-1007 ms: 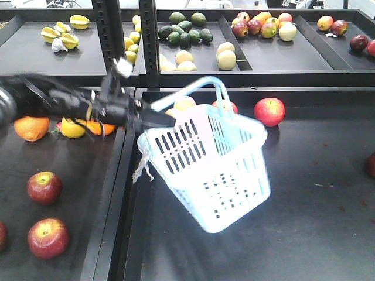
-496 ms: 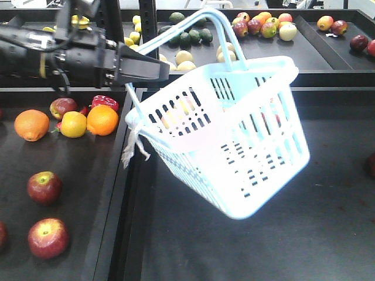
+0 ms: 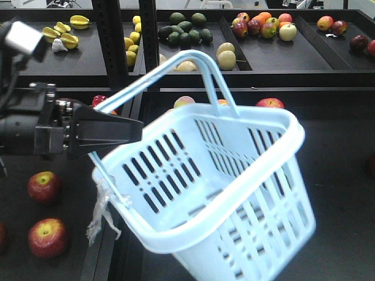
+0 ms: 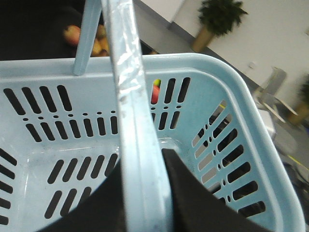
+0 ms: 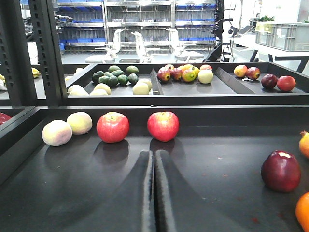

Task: Pick three apples into basket with both arms
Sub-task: 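Lift the light-blue basket by its handle with the left gripper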

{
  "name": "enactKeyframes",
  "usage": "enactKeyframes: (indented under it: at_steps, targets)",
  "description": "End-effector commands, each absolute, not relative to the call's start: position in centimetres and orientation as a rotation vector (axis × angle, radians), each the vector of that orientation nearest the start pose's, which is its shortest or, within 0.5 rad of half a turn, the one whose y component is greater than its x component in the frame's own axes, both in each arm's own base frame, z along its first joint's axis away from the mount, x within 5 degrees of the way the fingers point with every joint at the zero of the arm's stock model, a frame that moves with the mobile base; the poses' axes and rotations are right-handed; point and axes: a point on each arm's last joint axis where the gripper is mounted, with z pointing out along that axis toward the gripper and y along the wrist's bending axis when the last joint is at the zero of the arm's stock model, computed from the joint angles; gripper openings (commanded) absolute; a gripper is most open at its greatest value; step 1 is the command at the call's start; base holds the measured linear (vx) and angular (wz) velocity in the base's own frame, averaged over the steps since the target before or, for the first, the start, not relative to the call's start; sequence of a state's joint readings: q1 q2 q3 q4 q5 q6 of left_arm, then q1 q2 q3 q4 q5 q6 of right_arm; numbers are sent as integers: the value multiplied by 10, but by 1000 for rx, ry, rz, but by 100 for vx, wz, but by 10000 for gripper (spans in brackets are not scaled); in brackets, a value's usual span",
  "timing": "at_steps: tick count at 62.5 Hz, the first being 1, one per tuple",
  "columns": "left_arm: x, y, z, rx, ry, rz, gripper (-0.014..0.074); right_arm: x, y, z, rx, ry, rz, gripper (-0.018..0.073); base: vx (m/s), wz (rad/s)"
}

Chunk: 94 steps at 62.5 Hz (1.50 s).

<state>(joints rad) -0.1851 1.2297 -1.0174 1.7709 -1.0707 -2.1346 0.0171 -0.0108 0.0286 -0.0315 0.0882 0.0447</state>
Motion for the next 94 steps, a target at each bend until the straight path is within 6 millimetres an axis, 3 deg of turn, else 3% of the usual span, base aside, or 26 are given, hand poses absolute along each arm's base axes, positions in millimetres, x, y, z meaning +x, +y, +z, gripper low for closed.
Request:
enactKeyframes:
  at_steps: [1,16,32,62,94]
  targets:
    - [206,-109,387,529,1821,-1093,-8,56,1,199,-5,1521,10,-1,0,0]
    - [180,-92,388,391,1751,-957,-8,56,1,199,-5,1521,10,-1,0,0]
    - [158,-84,372,339,1744,-918,-8,56,1,199,-5,1521,10,-1,0,0]
    - [146,-94,364,483,1789,-1049,-8,56,1,199,-5,1521,10,-1,0,0]
    - [145,-94,364,492,1790,-1058,-7,56,1,199,-5,1521,10,-1,0,0]
